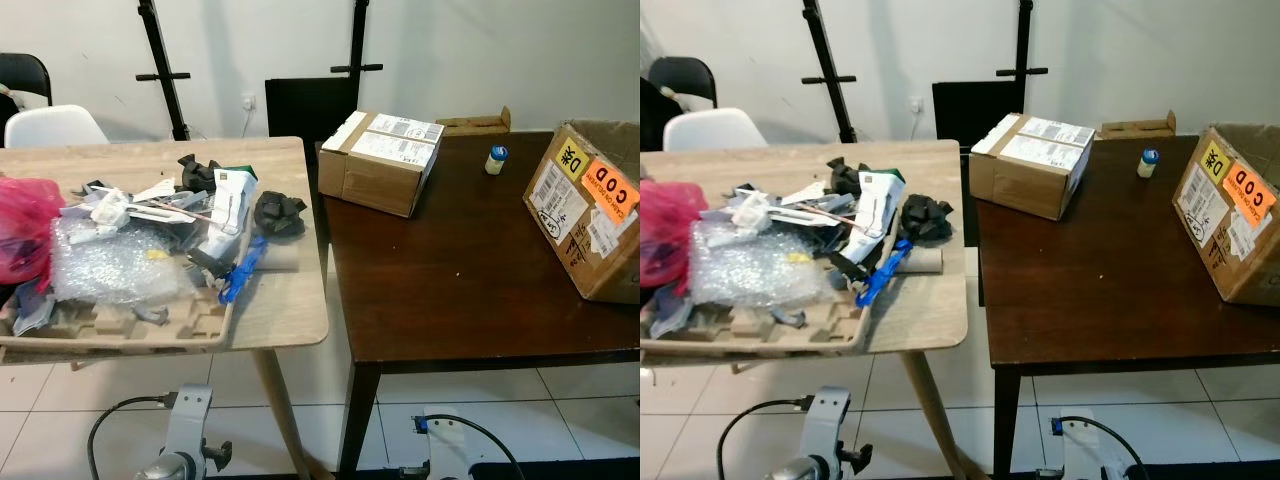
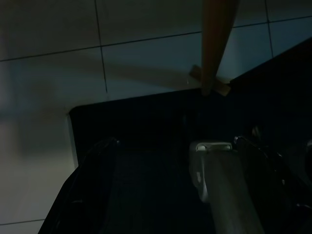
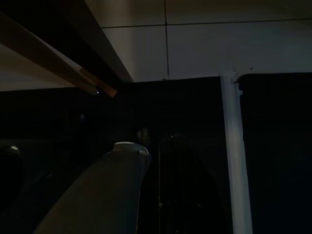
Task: Picking trash to rubbish bin
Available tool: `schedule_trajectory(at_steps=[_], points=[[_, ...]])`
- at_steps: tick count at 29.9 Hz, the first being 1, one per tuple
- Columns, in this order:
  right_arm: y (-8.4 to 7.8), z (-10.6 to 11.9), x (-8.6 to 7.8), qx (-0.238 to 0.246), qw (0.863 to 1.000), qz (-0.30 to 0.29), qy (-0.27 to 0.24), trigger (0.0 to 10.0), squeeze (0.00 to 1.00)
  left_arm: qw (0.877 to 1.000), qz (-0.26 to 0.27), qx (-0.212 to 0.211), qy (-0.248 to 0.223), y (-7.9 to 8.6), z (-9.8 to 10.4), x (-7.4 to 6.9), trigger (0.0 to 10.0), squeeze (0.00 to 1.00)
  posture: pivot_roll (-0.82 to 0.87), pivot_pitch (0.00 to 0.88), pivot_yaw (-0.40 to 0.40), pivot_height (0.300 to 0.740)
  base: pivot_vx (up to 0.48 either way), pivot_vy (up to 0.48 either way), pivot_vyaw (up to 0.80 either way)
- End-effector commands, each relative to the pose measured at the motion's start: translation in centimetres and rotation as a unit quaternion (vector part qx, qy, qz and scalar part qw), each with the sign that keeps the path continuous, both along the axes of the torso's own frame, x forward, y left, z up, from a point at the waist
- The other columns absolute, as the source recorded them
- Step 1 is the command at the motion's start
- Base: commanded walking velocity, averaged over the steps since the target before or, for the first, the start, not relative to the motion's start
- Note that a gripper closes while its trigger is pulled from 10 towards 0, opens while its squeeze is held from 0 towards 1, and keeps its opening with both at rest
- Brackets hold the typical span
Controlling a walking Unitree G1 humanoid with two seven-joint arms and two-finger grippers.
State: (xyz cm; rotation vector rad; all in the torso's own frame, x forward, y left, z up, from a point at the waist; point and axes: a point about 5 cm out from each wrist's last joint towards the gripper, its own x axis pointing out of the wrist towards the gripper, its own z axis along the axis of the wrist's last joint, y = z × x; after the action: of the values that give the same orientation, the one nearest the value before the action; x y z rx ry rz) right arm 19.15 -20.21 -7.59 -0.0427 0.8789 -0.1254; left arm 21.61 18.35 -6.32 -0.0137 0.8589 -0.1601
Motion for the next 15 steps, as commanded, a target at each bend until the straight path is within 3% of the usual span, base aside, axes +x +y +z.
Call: schedule_trajectory(at_steps=[1,7,15], points=[[-0.03,-0.09,-0.17,0.003,1.000,-0.001,0.003,10.0,0.00,1.000,-0.001,0.006,0.012,0.03,-0.27,-0.36,10.0,0.00,-0.02,0.090,0.017,0.740,0.000,0.000,0.00],[-0.28,0.01,-0.06,0.001,1.000,-0.002,0.001,10.0,0.00,1.000,0.000,0.014,0.014,0.24,-0.29,-0.39,10.0,0.00,-0.02,0.098,0.019,0.740,0.000,0.000,0.00],[0.11,0.14,0.30,0.010,1.000,-0.004,-0.006,10.0,0.00,0.999,0.027,0.012,0.017,0.73,-0.22,-0.30,10.0,0.00,-0.02,0.103,0.019,0.740,0.000,-0.480,0.00]])
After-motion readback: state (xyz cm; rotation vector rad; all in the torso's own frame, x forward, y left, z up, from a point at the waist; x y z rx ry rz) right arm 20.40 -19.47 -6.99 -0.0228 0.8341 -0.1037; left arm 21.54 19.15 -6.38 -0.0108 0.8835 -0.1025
